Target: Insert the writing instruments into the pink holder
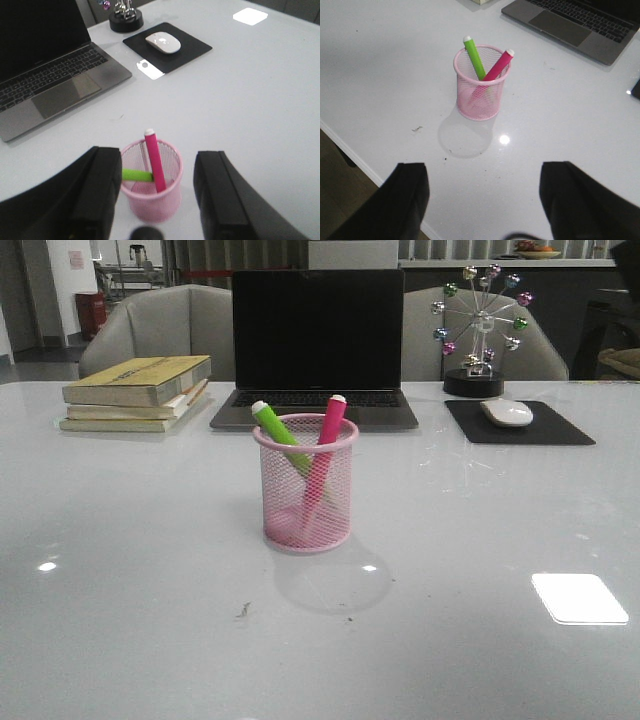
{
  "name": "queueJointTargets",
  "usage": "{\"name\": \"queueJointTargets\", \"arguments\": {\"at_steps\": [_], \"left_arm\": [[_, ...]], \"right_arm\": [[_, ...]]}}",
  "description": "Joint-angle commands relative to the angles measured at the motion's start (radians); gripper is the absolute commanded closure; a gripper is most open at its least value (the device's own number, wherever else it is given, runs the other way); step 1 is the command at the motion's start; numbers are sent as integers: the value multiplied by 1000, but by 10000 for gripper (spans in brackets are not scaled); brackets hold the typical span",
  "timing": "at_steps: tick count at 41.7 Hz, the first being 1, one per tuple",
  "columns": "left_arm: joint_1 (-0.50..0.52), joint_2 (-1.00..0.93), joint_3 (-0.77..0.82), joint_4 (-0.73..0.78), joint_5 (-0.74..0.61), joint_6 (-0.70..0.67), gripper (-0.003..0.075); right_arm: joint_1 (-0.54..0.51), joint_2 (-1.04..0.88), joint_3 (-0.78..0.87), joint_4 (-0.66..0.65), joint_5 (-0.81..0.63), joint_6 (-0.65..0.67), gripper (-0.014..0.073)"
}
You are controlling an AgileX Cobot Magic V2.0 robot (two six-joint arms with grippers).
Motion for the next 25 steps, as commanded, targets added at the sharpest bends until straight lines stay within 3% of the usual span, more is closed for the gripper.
{"name": "queueJointTargets", "arguments": {"at_steps": [1,14,25], "left_arm": [[-2,-118,-29,5,104,3,316],[-2,-414,130,5,246,1,316],[-2,-596,274,4,254,1,316]], "right_arm": [[3,-54,-27,-21,-48,-1,23],[-1,-161,-27,-24,149,-1,23],[-1,-197,-27,-63,224,42,23]]}}
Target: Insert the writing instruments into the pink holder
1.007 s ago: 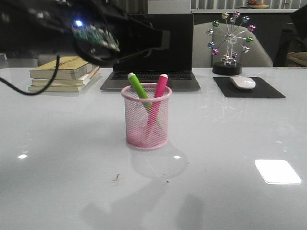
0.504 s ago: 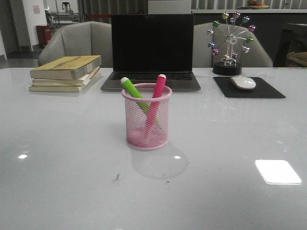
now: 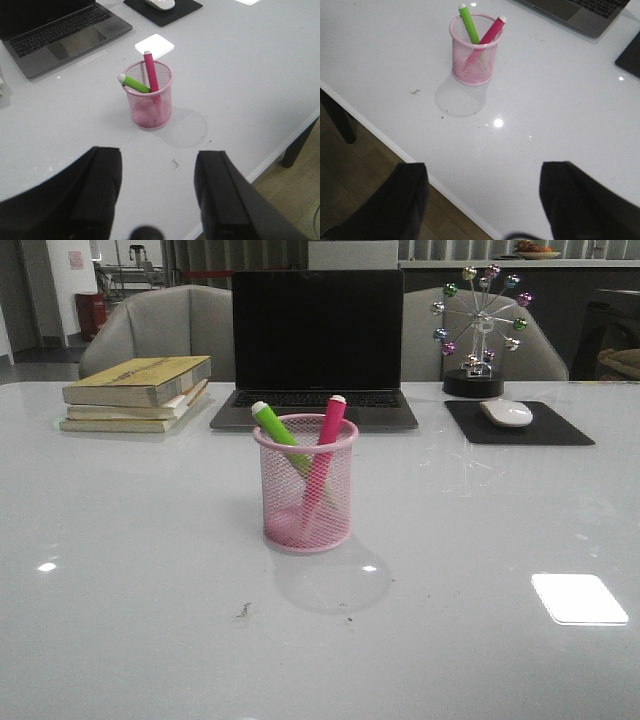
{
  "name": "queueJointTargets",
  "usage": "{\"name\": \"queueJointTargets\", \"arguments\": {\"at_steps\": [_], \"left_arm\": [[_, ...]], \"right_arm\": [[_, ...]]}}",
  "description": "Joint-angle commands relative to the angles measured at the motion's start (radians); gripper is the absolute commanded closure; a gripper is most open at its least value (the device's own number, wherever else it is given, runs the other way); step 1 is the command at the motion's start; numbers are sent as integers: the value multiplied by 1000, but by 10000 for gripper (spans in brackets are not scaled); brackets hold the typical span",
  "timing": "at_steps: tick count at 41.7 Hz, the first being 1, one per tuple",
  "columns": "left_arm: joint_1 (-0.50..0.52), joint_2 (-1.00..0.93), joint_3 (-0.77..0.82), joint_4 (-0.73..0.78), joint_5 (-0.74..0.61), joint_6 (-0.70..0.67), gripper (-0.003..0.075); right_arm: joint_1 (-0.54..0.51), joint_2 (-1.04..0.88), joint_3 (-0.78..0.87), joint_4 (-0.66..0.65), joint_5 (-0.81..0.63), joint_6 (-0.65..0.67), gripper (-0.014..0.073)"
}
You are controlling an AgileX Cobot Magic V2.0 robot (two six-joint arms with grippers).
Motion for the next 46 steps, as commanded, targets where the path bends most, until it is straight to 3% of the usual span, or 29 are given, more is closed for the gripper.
{"name": "queueJointTargets", "arguments": {"at_steps": [1,15,26,31,46], "left_arm": [[-2,-39,-2,-1,-69,0,316],[-2,-52,15,3,-21,-39,338],[-2,-52,15,10,-21,-62,636],[-2,-52,15,10,-24,-62,623],[-2,-52,15,10,-24,-62,623]], "right_arm": [[-1,3,-27,-38,-60,40,23],[-1,3,-27,-51,-58,80,47],[-1,3,-27,-51,-58,80,415],[-1,3,-27,-51,-57,80,547],[-1,3,-27,-51,-54,80,536]]}}
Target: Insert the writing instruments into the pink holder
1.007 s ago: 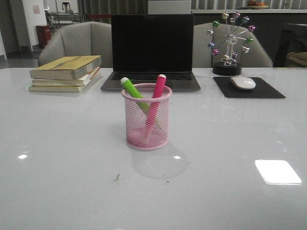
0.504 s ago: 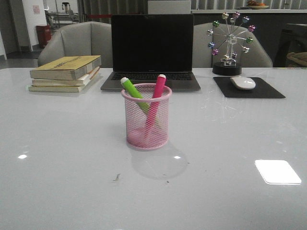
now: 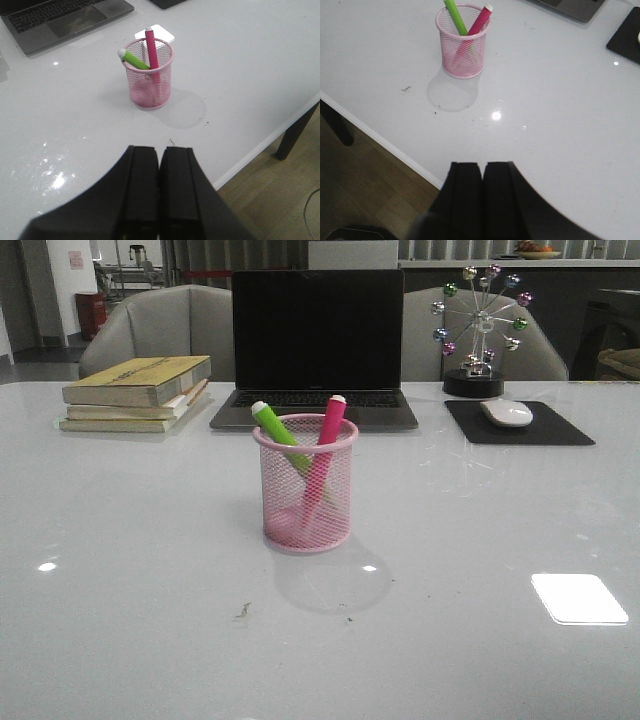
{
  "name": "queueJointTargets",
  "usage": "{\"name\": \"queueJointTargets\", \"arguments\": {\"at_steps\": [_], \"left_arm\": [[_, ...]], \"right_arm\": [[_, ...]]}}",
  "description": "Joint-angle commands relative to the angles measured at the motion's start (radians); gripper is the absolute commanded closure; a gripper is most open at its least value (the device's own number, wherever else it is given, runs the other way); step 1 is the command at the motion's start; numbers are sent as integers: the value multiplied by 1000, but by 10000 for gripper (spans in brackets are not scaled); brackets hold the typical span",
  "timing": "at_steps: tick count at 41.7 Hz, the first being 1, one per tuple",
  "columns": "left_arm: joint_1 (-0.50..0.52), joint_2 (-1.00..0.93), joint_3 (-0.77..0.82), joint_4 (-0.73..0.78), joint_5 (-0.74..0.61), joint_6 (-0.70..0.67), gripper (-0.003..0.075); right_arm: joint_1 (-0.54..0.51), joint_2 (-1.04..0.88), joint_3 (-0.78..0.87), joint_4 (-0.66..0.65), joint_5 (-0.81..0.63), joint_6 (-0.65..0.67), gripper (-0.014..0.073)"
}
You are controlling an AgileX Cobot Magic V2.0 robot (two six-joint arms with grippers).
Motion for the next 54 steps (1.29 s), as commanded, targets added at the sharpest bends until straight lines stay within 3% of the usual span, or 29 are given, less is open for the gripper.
{"name": "queueJointTargets", "arguments": {"at_steps": [1,12,17,26,34,46,54], "left_arm": [[-2,2,-27,1,-72,-9,623],[17,-26,-11,-2,-83,-9,623],[134,-75,47,15,-157,-9,623],[428,-246,300,-25,-485,-9,623],[602,-437,503,-79,-580,-9,623],[646,-592,668,-84,-745,-9,623],[646,-601,668,-84,-724,-9,623]], "right_arm": [[-1,5,-27,-17,-70,3,536],[-1,5,-27,-17,-71,3,536],[-1,5,-27,-17,-70,3,536],[-1,5,-27,-17,-70,3,536],[-1,5,-27,-17,-70,3,536],[-1,5,-27,-17,-70,3,536],[-1,6,-27,-17,-70,3,536]]}}
